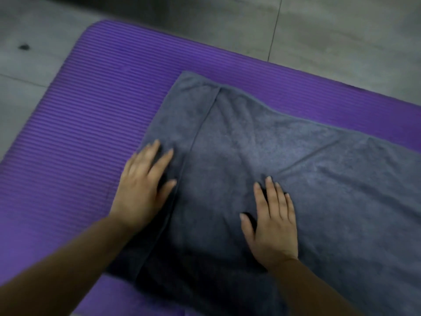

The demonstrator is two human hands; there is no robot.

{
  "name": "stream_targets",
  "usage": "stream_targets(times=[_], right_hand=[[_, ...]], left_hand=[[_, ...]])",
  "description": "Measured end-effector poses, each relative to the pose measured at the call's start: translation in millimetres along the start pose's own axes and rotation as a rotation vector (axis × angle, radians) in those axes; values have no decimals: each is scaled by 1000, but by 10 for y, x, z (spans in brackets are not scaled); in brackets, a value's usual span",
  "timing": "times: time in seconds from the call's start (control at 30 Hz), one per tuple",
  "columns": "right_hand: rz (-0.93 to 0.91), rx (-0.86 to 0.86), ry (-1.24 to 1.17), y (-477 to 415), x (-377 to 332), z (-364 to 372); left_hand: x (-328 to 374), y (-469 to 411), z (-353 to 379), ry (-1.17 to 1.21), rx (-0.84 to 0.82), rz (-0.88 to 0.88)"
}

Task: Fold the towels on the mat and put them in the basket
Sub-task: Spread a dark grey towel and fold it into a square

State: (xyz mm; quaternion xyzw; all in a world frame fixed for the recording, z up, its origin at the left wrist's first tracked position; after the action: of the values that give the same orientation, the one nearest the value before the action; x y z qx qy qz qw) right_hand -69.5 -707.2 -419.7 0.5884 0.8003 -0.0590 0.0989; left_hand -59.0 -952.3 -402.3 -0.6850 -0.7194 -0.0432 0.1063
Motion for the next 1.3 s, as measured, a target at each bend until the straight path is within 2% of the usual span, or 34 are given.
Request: stream_targets(times=[0.1, 0.2, 0.27, 0.4, 0.5, 0.53, 0.67, 0.77, 0.83, 0.97, 1.03, 1.13, 1.23, 1.3], right_hand=[[1, -6, -8, 20, -12, -2], [-16, -2, -29, 31, -39, -46], [-62, 3, -34, 18, -93, -86], [-182, 25, -70, 37, -319, -125], [-258, 15, -58, 118, -471, -95], [-267, -15, -42, 145, -496, -86], [-388, -97, 31, 194, -420, -162], [-510, -181, 51, 42, -132, -373], [-493, -267, 126, -118, 144, -614], [-179, -584, 228, -223, 1007, -1117], [-36, -609, 239, -29, 1487, -1337], [266, -488, 52, 561, 2199, -1465], [719, -123, -170, 1344, 2788, -1381], [1026, 38, -233, 1828, 3033, -1267]], left_hand=[[-91, 768, -125, 32, -42, -195], [-203, 1297, -278, 145, -104, -596], [-200, 1459, -379, 219, -148, -797], [-139, 1461, -513, 494, -287, -928], [-261, 1402, -628, 814, -221, -1090], [-313, 1417, -648, 843, -204, -1118], [-323, 1481, -690, 670, -309, -1089], [-349, 1354, -732, 328, -282, -948], [-281, 1109, -746, 80, -250, -766], [317, 412, -538, -79, -268, -149], [880, 122, -464, -121, -365, 167], [1721, -50, -264, -205, -407, 636], [2390, -10, -38, -156, -412, 833], [2686, 96, 143, -117, -451, 895]])
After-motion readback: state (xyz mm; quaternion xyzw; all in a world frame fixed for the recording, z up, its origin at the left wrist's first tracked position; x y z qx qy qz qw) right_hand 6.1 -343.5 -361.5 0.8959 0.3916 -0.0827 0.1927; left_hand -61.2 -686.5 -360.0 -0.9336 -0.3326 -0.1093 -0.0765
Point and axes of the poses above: each hand's wrist, its own y-axis away from the middle knuckle, its own z-axis out of the palm, x = y × z, the point moved 2 cm from there along -y, towards the middle knuckle, and after that the axes turned 7 degrees about -y, right-handed, at the moved point
